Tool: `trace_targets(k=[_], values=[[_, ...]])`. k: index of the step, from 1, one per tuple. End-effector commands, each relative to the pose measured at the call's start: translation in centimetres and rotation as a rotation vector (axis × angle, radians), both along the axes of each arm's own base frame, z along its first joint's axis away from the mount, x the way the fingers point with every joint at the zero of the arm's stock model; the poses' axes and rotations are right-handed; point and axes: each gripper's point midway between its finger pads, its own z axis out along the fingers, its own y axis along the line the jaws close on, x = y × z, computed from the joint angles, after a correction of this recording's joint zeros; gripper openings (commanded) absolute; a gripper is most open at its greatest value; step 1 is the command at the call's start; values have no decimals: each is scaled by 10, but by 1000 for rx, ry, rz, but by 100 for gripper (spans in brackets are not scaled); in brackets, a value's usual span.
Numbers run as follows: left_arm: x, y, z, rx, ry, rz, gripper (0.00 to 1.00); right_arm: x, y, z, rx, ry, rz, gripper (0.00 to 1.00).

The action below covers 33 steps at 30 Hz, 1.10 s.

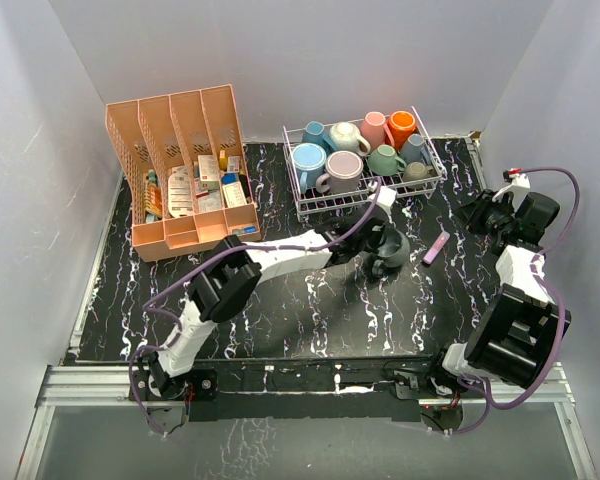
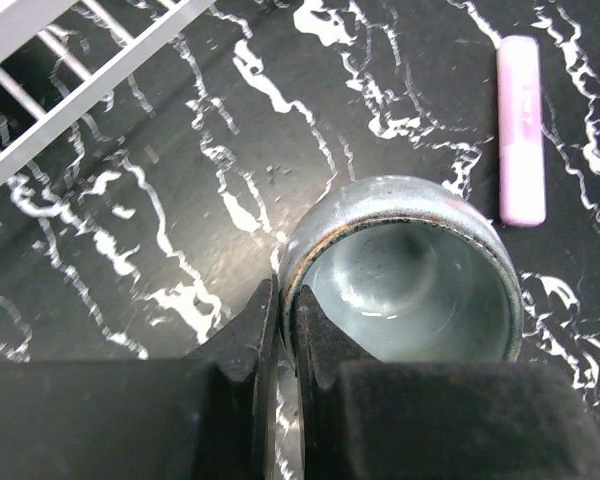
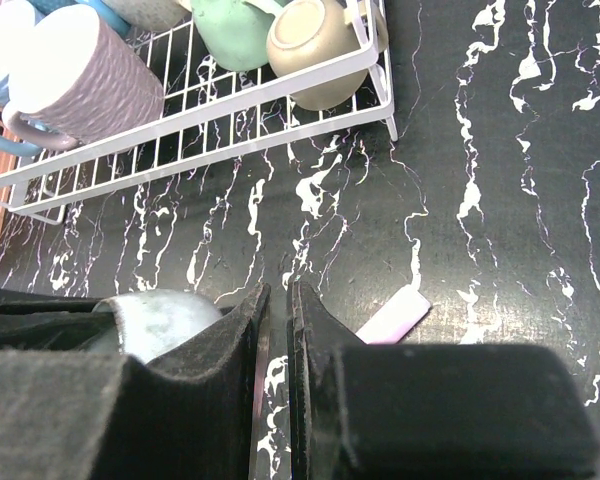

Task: Load the cups into the dish rack
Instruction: Move the cup to the center of the board.

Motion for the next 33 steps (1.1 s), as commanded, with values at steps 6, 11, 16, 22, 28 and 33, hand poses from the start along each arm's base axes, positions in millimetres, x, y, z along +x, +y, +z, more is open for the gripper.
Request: trace_targets(k=[6, 11, 16, 22, 28, 33], values=[[-22, 74, 96, -60, -77, 122, 0, 7, -1, 16, -19, -74, 24, 16], [-51, 124, 80, 59, -10, 150, 0, 6, 2, 16, -6, -76, 32, 16], [-74, 166, 63, 177, 62, 196, 0, 6, 4, 14, 7, -76, 41, 16], [-86, 196, 47, 216, 113, 298, 0, 6, 5, 13, 14, -72, 45, 16], [-95, 214, 31, 249, 154, 361, 0, 6, 7, 13, 19, -75, 51, 16], [-97, 222, 21, 293, 174, 395, 0, 5, 8, 14, 22, -77, 54, 16]])
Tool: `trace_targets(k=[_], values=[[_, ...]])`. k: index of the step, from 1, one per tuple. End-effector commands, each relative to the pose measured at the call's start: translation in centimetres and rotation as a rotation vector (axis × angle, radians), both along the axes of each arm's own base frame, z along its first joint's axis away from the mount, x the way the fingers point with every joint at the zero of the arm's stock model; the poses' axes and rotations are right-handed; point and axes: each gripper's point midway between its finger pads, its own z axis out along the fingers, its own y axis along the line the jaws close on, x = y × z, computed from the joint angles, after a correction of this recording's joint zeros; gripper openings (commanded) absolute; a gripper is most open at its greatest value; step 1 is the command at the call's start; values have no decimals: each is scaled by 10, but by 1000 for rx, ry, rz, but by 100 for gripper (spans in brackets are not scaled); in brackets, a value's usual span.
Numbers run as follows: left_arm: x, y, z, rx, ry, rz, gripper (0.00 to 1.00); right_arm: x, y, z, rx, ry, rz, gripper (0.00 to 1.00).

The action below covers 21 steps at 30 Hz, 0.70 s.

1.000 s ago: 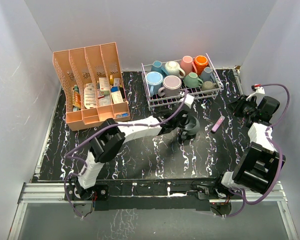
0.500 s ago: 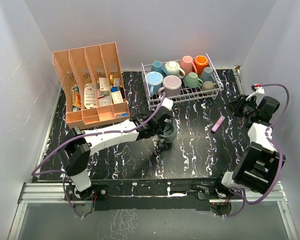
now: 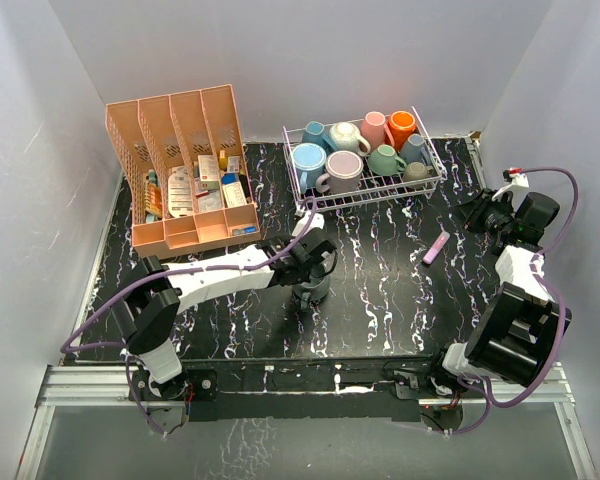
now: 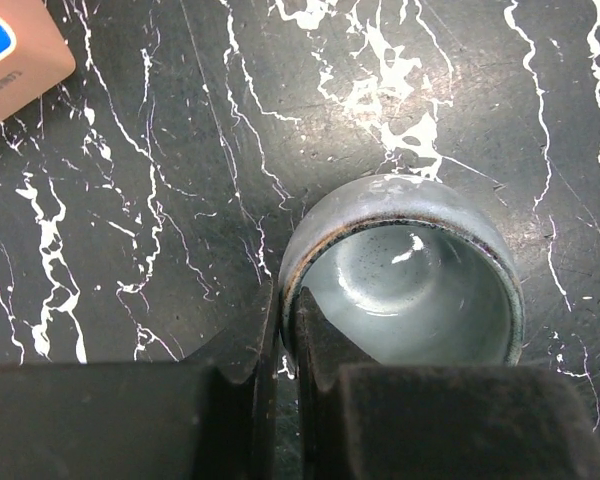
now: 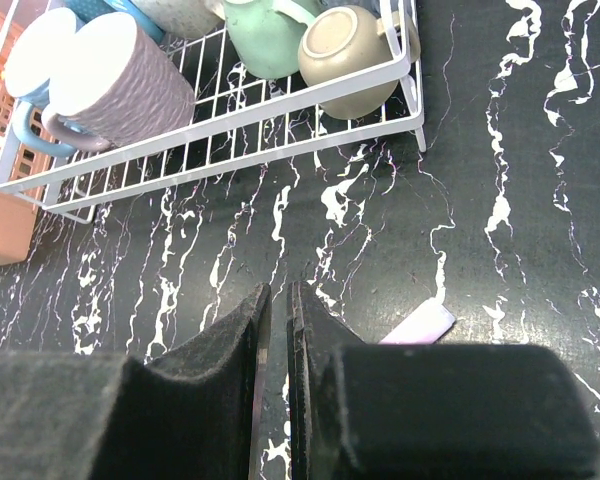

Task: Load the cups into the dish rack
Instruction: Move the cup to the center of the board.

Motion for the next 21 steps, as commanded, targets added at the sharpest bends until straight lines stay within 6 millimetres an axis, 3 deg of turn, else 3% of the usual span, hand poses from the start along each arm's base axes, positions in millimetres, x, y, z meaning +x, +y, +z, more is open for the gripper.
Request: trace_targets(k=[1, 3, 9, 11, 16, 21], values=[[1, 7, 20, -26, -32, 64, 3, 4, -1, 9, -17, -52, 11, 16], [-1, 6, 19, -7, -12, 55, 13, 4, -1, 10, -18, -53, 12, 16], [-3, 4, 25, 47, 3, -65, 63, 3, 0, 11, -18, -57, 14, 16], [-5, 3, 28, 84, 17, -143, 75, 3, 0, 11, -18, -58, 15, 16], [-4, 5, 37, 138, 46, -339, 86, 2, 2, 12, -17, -61, 21, 16], [-1, -5, 45, -78, 158, -488, 88, 2, 2, 13, -15, -63, 25, 16]])
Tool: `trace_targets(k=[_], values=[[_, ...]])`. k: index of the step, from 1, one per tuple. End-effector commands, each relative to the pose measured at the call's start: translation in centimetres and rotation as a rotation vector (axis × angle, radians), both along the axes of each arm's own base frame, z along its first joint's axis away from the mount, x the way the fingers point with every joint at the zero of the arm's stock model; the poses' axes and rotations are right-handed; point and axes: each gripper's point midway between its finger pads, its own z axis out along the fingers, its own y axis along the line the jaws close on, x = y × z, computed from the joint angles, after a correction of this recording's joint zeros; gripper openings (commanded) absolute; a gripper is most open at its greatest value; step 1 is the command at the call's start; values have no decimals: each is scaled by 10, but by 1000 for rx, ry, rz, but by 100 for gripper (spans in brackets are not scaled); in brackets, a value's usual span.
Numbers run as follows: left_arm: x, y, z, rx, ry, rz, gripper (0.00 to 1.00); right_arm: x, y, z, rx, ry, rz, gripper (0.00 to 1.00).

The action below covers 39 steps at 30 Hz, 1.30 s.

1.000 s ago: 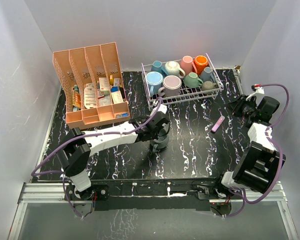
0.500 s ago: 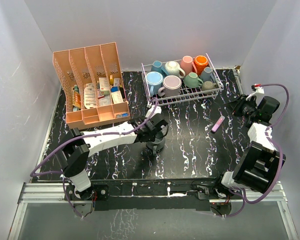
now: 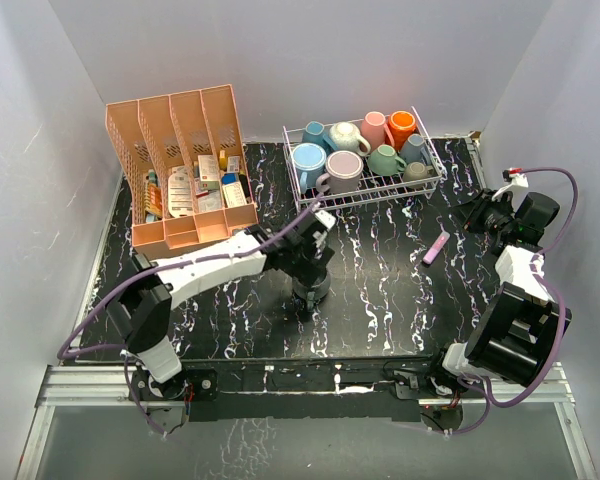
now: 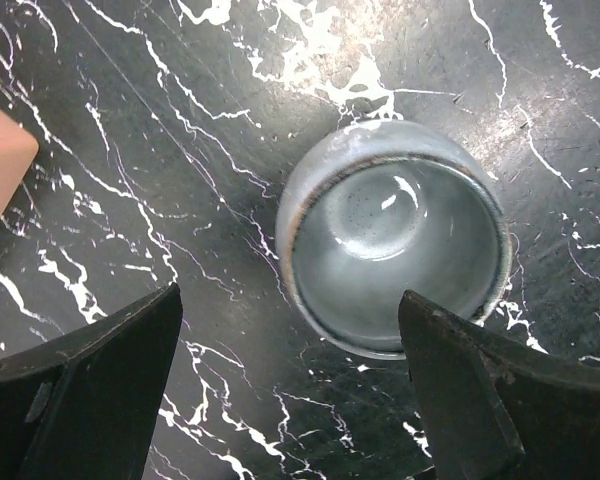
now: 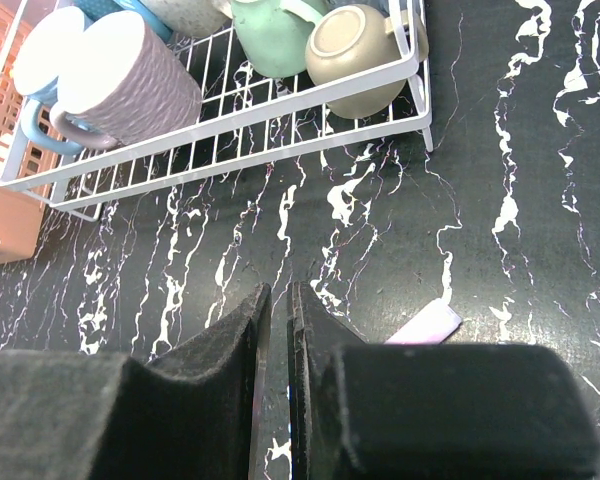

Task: Load the cups into the dish rack
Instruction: Move the cup to the center of the board, then pick up the cup at the center of the board.

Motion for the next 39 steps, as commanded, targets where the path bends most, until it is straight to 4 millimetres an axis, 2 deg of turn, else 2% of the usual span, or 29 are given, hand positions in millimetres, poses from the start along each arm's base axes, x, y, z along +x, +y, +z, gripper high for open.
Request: trace_targets(k=[1, 5, 12, 19, 23, 26, 32, 34, 39], values=[[4, -9, 32, -194, 109, -179, 88, 2, 0, 13, -26, -63, 12, 16], [8, -8, 23, -168, 172, -229, 82, 2, 0, 12, -24, -64, 15, 16], [11, -21, 8, -141, 256, -304, 61, 2, 0, 12, -24, -64, 16, 16], [15, -26, -6, -114, 291, -329, 54, 2, 1, 12, -20, -63, 19, 16], [19, -27, -18, -88, 304, -336, 38, 2, 2, 12, -19, -64, 23, 16], [21, -29, -24, -82, 312, -333, 22, 2, 2, 13, -20, -66, 24, 16], [27, -34, -12, -139, 248, -293, 0, -1, 11, 15, 0, -76, 76, 18], [29, -35, -5, -173, 206, -272, 0, -4, 17, 17, 10, -87, 121, 20], [31, -40, 29, -366, 70, -205, 0, -10, 30, 24, 31, -117, 195, 24]])
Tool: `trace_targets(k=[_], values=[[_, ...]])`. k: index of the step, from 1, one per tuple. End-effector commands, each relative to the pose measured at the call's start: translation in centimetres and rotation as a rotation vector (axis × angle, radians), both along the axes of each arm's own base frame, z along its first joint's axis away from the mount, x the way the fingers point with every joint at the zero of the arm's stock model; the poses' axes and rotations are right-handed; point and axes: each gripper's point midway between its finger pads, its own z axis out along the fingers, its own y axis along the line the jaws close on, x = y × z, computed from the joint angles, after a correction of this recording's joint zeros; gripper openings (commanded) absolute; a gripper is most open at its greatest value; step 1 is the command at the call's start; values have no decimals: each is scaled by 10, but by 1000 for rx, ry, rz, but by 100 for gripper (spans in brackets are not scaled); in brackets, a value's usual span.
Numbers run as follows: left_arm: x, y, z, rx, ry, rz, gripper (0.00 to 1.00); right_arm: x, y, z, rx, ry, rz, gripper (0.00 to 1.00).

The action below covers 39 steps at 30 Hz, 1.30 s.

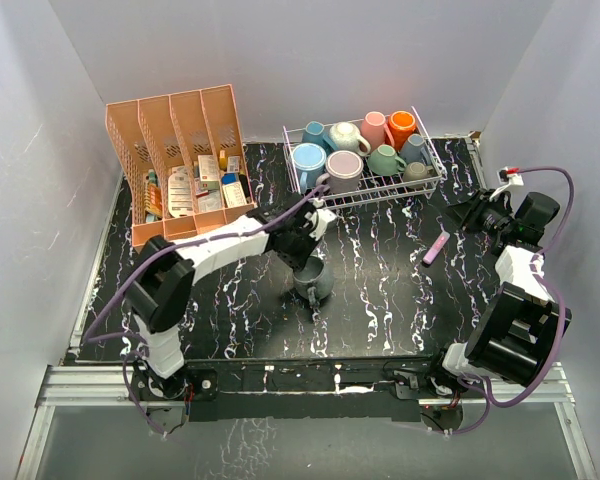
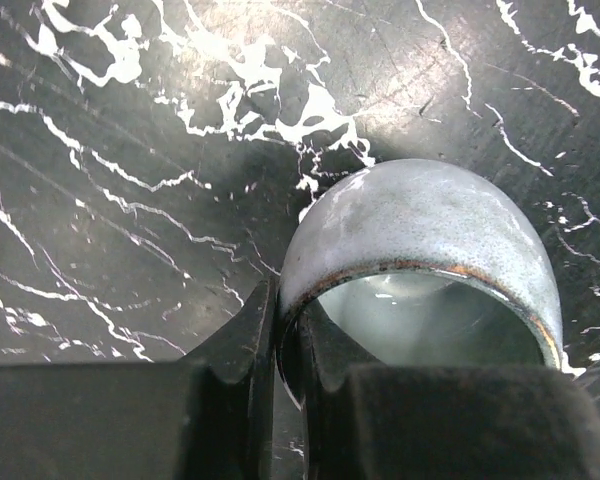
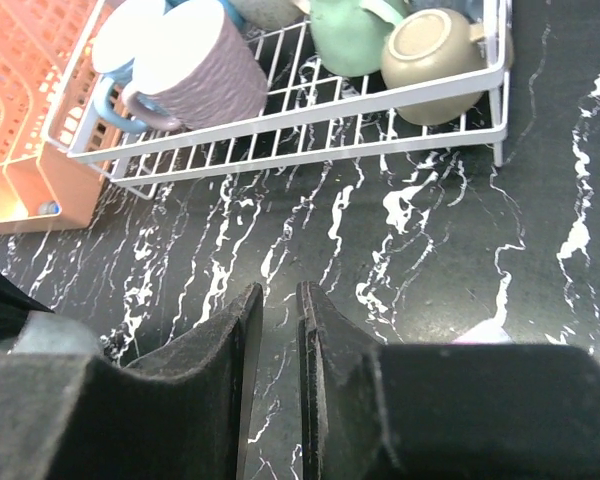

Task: Load the cups into the dish rack
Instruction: Pick up the cup at the center of the board, then turn the cup upside down in the dish rack.

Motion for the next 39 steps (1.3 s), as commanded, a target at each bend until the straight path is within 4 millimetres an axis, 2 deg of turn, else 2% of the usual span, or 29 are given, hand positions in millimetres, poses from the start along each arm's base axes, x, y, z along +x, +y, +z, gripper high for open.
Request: trace_targets(k=[1, 4, 6, 13, 16, 22, 24, 26, 30, 33, 35, 39], values=[[8, -20, 75, -320, -157, 110, 0, -5, 13, 17, -2, -92, 96, 24], [4, -18, 97, -505, -205, 204, 0, -11, 23, 22, 33, -103, 151, 25], [-1, -10, 100, -614, -215, 289, 0, -15, 30, 26, 63, -109, 199, 26], [-13, 17, 168, -1125, -306, 507, 0, -24, 60, 30, 112, -108, 333, 28], [-18, 26, 189, -1277, -322, 533, 0, -26, 91, 37, 102, -119, 427, 30], [-21, 47, 212, -1503, -334, 626, 0, -38, 161, 55, 34, -105, 670, 35], [-20, 55, 219, -1560, -364, 649, 0, -47, 181, 65, 27, -72, 739, 39], [-17, 61, 229, -1595, -414, 656, 0, -53, 198, 87, 2, -96, 796, 44], [-8, 65, 247, -1605, -546, 638, 0, -71, 226, 117, 31, -97, 868, 55], [-3, 61, 267, -1617, -643, 579, 0, -88, 243, 129, 119, -51, 920, 60], [0, 58, 281, -1632, -702, 540, 0, -103, 250, 136, 205, -12, 985, 61], [7, 57, 302, -1679, -797, 510, 0, -114, 257, 142, 296, 76, 1026, 60]])
